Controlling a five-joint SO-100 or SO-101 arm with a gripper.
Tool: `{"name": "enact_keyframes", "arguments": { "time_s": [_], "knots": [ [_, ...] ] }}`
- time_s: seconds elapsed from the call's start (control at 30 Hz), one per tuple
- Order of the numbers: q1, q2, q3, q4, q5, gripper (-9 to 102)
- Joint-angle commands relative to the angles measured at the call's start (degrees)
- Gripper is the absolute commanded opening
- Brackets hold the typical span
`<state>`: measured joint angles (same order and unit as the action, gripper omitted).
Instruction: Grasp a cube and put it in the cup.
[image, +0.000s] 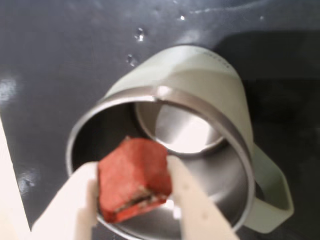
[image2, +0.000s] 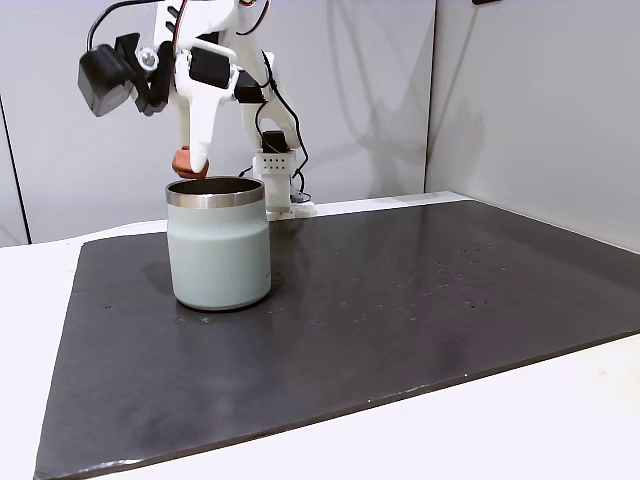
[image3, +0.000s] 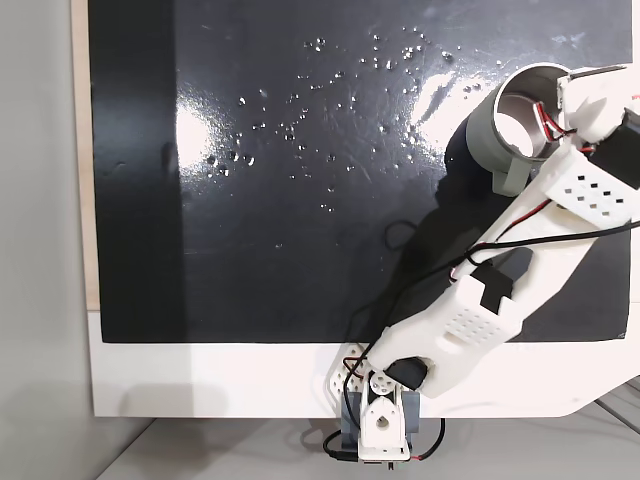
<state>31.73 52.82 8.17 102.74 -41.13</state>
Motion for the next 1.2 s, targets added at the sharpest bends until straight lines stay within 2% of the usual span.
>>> {"name": "enact_keyframes", "arguments": {
  "time_s": [0.0,0.07,0.17,0.3,1.17],
  "knots": [
    [-0.1,2.2,-0.1,0.4,-0.6,5],
    [-0.3,2.4,0.4,0.4,-0.5,10],
    [-0.4,2.9,1.4,0.4,0.4,24],
    [-0.8,3.5,3.0,0.4,0.9,32],
    [-4.0,13.8,15.6,0.4,2.3,30]
  ]
}}
